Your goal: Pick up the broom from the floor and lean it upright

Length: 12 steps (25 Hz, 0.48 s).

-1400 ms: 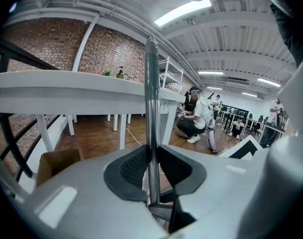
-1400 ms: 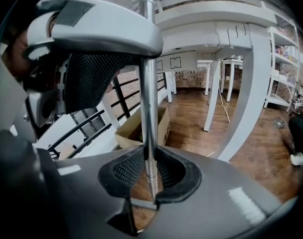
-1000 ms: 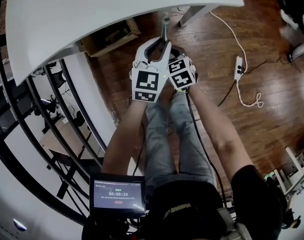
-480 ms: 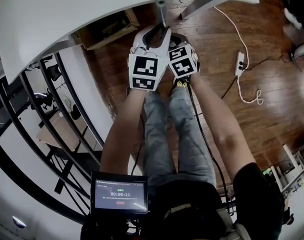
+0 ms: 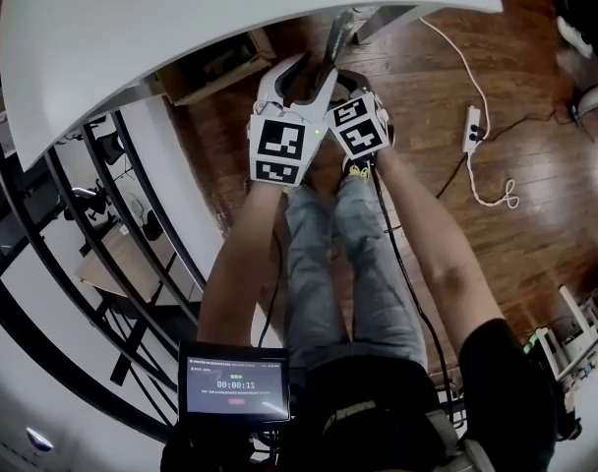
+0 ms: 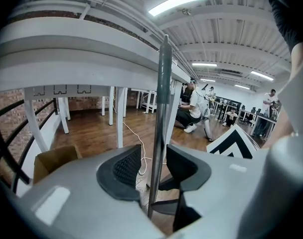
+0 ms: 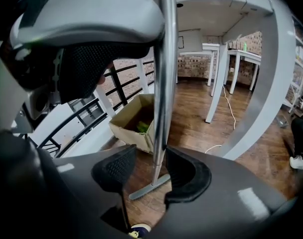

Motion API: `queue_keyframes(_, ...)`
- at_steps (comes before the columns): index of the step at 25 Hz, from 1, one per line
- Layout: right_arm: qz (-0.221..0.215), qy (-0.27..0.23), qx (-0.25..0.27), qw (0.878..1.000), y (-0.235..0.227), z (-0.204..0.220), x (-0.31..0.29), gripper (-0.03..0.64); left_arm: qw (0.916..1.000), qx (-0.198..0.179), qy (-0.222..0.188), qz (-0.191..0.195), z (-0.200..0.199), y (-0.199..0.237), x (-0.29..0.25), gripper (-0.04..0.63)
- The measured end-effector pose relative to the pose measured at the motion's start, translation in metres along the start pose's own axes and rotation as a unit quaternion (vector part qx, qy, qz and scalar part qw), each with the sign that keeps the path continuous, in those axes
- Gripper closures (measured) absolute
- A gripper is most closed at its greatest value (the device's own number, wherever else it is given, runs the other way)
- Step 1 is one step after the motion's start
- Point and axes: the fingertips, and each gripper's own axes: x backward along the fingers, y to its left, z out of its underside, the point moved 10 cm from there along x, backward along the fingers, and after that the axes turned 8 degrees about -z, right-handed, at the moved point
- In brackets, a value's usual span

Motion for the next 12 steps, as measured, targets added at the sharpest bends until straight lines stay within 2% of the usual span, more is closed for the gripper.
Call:
queue_keyframes(9,0.014,-0.031,0.042,0.999,-0.007,-0.004,0.012,0.425,1.0000,0.002,0.000,-0.007,0.008,0.003,0.008,0.407)
queue_keyframes(12,0.017,-0.048,0.051,0.997,-0.005,-0.002,0.032,0.426,0.9999,0.009,0.001,-0.013,0.008,0.003,0.026,0.407)
